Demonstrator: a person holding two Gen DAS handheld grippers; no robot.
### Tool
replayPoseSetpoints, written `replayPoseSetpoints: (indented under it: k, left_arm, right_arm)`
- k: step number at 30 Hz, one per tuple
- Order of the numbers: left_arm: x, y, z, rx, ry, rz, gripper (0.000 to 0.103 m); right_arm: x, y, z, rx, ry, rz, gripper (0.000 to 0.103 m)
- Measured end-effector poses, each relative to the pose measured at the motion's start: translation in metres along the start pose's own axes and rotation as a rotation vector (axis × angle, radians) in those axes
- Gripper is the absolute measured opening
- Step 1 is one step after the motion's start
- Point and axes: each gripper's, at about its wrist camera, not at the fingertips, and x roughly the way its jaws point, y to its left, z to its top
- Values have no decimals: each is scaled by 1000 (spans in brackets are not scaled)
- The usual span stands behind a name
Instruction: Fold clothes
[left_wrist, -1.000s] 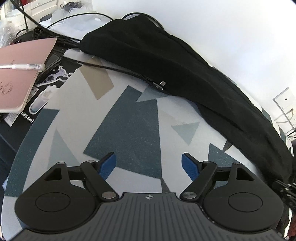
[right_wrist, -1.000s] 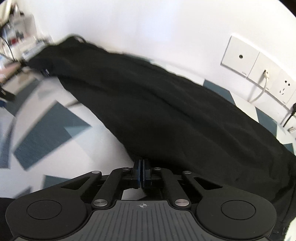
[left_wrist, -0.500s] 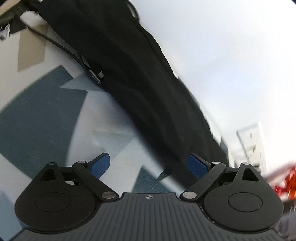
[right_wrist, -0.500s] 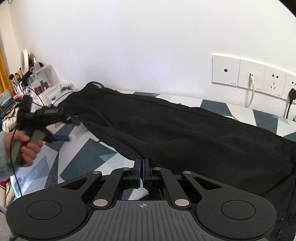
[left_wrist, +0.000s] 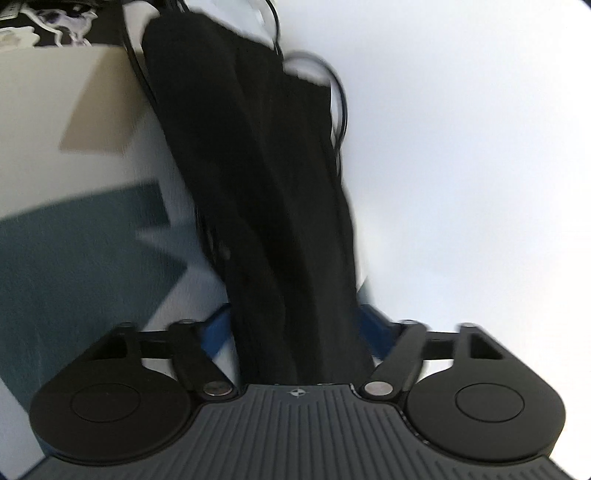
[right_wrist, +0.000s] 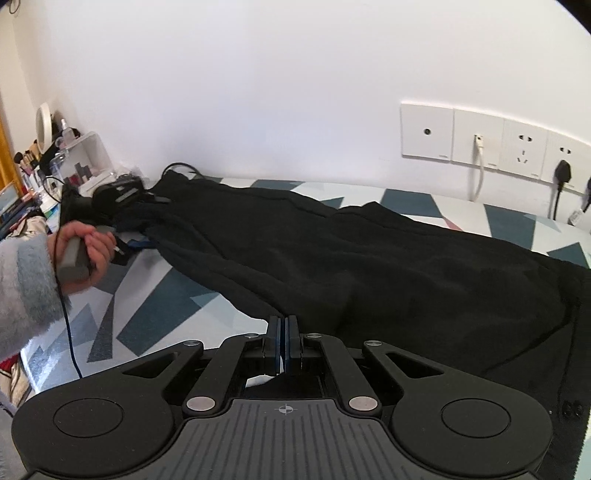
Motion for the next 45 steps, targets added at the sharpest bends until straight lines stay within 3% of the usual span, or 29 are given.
replayPoseSetpoints:
  k: [1, 2, 3, 4, 10, 11, 15, 18, 21, 25, 30, 32, 33, 34, 36, 45]
  left_arm:
    - [-4, -1, 4, 6, -9, -22, 41]
    - [-7, -4, 7, 20, -18, -43, 32]
    - [-11, -7, 9, 46, -28, -58, 14]
    - [-15, -11, 12, 79, -42, -69, 8]
    - [-57, -34, 36, 183, -119, -168, 8]
    - [-62, -34, 39, 193, -126, -157, 8]
    - [-70, -17, 51, 230, -150, -17, 36]
    - [-76, 3, 60, 228, -171, 96, 43]
    - [-83, 21, 64, 203, -154, 155, 54]
    - [-80, 26, 67, 239, -154, 193, 59]
    - [-45, 26, 85, 261, -164, 239, 60]
    - [-36, 22, 86, 286, -160, 246, 59]
    - [-34, 20, 86, 291, -158, 231, 43]
    - [-32, 18, 87, 297, -156, 216, 5]
    - [-34, 15, 87, 293, -164, 193, 4]
    - [-86, -19, 90, 391, -350, 184, 3]
  right_arm:
    - [1, -1, -1, 2, 2, -3, 1]
    - [2, -2, -2, 3, 3, -7, 1]
    - [3, -3, -2, 7, 5, -7, 1]
    - [4, -4, -3, 10, 5, -8, 1]
    - [9, -5, -3, 18, 13, -7, 1]
    - [10, -5, -3, 16, 16, -4, 1]
    - [13, -4, -3, 16, 18, -4, 1]
    - [15, -5, -4, 25, 17, -9, 1]
    - [16, -7, -6, 34, 23, -15, 1]
    - [17, -8, -8, 50, 26, -21, 1]
    - [20, -10, -10, 62, 37, -35, 1]
    - [22, -10, -11, 65, 40, -40, 1]
    - [22, -11, -11, 65, 41, -42, 1]
    - [22, -11, -11, 65, 42, -44, 1]
    - [23, -11, -11, 65, 44, -48, 1]
    - [20, -3, -11, 50, 57, -4, 1]
